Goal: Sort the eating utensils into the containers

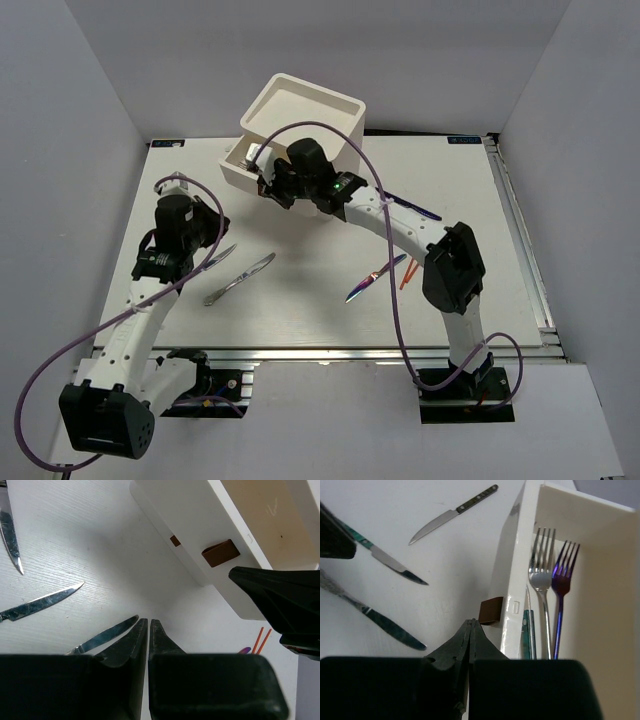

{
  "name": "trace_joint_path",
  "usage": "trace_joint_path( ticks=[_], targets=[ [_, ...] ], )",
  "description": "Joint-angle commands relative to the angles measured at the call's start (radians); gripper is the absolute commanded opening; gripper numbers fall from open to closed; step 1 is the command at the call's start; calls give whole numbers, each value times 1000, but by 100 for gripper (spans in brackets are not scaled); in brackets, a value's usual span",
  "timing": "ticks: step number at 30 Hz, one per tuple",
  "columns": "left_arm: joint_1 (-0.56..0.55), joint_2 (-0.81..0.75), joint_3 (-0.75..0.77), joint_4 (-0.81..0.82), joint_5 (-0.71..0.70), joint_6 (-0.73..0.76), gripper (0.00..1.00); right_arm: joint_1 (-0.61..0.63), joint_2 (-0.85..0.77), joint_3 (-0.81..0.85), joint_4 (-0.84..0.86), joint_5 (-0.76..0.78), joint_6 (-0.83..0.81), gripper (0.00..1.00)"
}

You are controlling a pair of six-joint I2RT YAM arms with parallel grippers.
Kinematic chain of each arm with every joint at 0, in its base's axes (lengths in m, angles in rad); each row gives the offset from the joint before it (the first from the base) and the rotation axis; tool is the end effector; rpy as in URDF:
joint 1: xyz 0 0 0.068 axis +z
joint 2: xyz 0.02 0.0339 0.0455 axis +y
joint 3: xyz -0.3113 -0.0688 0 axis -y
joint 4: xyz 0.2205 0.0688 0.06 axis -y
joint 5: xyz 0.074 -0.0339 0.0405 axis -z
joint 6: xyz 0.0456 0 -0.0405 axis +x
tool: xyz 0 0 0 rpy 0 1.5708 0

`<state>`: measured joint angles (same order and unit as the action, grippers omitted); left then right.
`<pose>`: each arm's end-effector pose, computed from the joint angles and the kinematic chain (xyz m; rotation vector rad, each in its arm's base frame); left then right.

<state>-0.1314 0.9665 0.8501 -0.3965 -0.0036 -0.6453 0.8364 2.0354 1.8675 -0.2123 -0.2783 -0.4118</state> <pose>0.1718 -0.0225 0.3450 -0.5404 2.0478 -0.4652 0.3233 0.3768 0.3704 -1.3009 1.4872 0.5500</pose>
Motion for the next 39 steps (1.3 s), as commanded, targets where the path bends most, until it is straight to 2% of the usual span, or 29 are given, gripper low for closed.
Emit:
trace_joint_path(
  ticks=[1, 7, 15, 17, 18, 20, 21, 22, 27, 30, 34, 39],
  targets=[
    [9, 0, 33, -8, -9, 15, 18, -13, 0, -8, 46, 268, -44, 0],
    [9, 6, 26, 4, -4, 13, 18, -8, -1, -53, 149, 485, -81, 0],
    [10, 11, 24, 10, -3, 12, 18, -8, 0, -80, 202, 559, -101, 0],
    [10, 14, 27, 12, -3, 12, 18, -11, -4, -61, 195, 500, -91, 0],
    [10, 15, 29, 13, -1, 10, 19, -22, -6, -38, 165, 445, -75, 4],
    [12, 20, 30, 16, 2, 10, 19, -37, -15, 44, 97, 245, -45, 10],
    [12, 23, 32, 18, 2, 12, 19, -52, -15, 71, 79, 175, -44, 15],
    [12, 23, 33, 24, 1, 12, 19, -59, -20, 111, 68, 78, -39, 25],
    [12, 47, 32, 67, 68, 10, 20, -123, -12, 200, 96, -68, 25, 53],
    [12, 73, 26, 119, 111, 6, 22, -180, 6, 226, 113, -108, 83, 64],
    [13, 135, 29, 223, 210, 6, 29, -270, 69, 277, 77, -127, 114, 66],
    [13, 259, 46, 327, 350, -2, 33, -325, 123, 306, 36, -168, 53, 66]
  ],
)
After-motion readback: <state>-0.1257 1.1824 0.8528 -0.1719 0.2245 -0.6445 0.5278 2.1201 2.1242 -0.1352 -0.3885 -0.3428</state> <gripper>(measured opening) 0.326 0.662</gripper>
